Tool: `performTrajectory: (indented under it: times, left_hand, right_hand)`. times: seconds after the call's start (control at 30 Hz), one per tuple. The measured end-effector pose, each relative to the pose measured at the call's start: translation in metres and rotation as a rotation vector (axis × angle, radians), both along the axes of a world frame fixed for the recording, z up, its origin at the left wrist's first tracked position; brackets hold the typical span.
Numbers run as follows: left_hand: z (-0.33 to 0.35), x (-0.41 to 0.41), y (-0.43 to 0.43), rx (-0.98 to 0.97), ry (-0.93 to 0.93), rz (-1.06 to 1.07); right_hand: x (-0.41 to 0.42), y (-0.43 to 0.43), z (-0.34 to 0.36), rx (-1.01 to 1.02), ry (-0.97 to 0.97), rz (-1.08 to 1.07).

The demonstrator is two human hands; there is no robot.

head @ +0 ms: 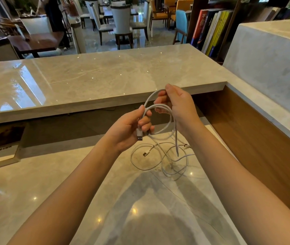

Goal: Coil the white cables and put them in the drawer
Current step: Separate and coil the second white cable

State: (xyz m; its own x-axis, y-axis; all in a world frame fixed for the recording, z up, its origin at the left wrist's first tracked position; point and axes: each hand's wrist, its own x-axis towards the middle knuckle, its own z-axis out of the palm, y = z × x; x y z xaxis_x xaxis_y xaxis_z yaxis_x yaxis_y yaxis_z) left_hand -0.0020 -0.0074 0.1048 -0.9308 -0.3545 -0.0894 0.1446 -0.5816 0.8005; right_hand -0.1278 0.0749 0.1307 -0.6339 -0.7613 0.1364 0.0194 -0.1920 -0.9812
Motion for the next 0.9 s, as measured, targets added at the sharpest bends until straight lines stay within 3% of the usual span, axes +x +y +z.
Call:
performTrajectory:
  times: [0.27,0.43,0.6,0.73,0.9]
  left_hand:
    - [0.001,-0.003,-0.004,-0.171,-0.080,0.314]
    - [0.001,-0.001,-0.007,-0.456,-0.177,0.454]
    - [-0.004,-0.004,-0.005,-0.644,-0.272,0.577]
    - [-0.003,0.000,-0.009,-0.468,-0.201,0.456]
    - [0.003,0.004,-0.009,0.161,-0.024,0.122]
  right_hand:
    - [0.003,0.009,-0.004,0.226,0.005,0.207]
    - [0.003,0.016,-0.012,0.155,-0.118,0.467]
    - [0.006,0.018,-0.019,0.086,-0.196,0.551]
    - [0.005,0.015,-0.020,0.054,-0.182,0.508]
    - [-0.001,0.006,-0.025,-0.040,-0.317,0.378]
